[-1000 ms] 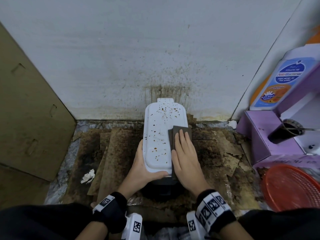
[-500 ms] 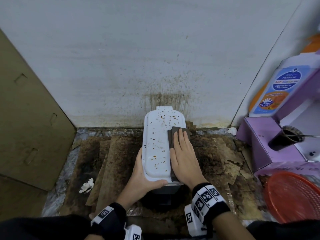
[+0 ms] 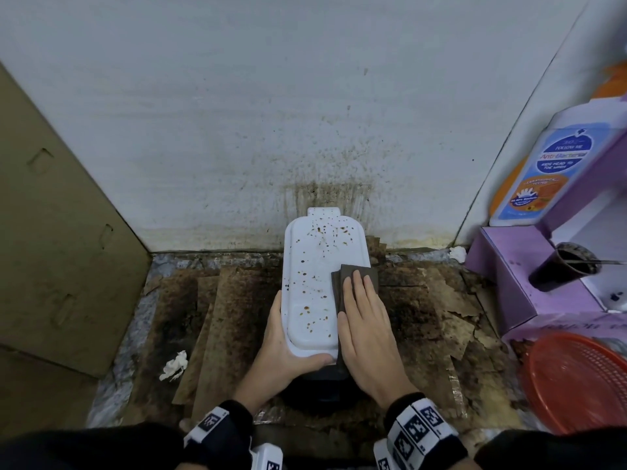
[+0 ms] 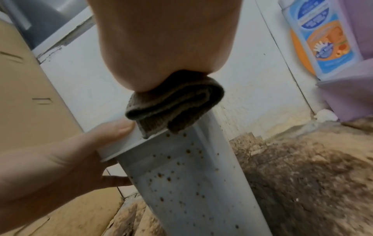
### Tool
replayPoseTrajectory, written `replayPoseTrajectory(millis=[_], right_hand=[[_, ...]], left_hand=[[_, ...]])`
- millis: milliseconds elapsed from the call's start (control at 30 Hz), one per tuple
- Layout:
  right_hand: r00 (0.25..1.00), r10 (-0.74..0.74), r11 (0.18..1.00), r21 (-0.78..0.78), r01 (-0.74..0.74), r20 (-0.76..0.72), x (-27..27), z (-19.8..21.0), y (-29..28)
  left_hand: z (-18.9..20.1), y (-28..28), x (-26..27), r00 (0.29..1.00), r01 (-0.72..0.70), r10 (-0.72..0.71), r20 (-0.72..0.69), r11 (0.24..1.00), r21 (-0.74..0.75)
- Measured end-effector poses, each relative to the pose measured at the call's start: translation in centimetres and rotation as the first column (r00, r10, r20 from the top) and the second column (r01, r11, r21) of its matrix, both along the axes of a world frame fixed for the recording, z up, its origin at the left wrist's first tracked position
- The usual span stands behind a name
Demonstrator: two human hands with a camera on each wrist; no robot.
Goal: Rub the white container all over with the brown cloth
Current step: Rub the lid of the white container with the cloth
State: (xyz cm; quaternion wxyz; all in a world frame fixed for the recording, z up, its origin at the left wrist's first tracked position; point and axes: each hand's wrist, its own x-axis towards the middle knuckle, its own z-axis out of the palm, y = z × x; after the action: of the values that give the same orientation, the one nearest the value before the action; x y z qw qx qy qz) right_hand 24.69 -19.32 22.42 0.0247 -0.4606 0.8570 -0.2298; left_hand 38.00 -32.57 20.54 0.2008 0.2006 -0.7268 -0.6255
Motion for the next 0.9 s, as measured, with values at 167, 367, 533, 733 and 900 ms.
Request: replayPoseTrajectory(millis=[167,367,533,733,900], right_hand=[[0.999,0.022,0.997,0.073,-0.025,0.042,-3.0,0.7,-2.4],[0.994,0.035,0.994,0.103,-0.046,0.102,-4.0,1.0,-3.2],[0.998,0.051,0.997,0.048,-0.053,0.043,-1.2,0.5,-0.5],[0.999,0.045,0.998,0.031,-0.046,0.015,0.0,-0.4,0.7],[0.998,0.061,0.997,0.041,-0.061,0.013,-0.8,0.5,0.1]], left_hand=[[-0.2,-0.2,0.1,0.999,0.008,-0.008,0.031,1.0,-0.004],[-0.6,-0.6,0.3,0.997,0.013,-0.011,0.077,1.0,-0.027],[-1.1,-0.8,0.4,0.996,0.004,-0.001,0.087,1.0,-0.029],[-1.2,-0.6,0.2,0.998,-0.002,0.003,0.063,1.0,-0.018],[-0.9,-0.4,0.1,0.999,-0.007,0.007,0.035,1.0,-0.005]])
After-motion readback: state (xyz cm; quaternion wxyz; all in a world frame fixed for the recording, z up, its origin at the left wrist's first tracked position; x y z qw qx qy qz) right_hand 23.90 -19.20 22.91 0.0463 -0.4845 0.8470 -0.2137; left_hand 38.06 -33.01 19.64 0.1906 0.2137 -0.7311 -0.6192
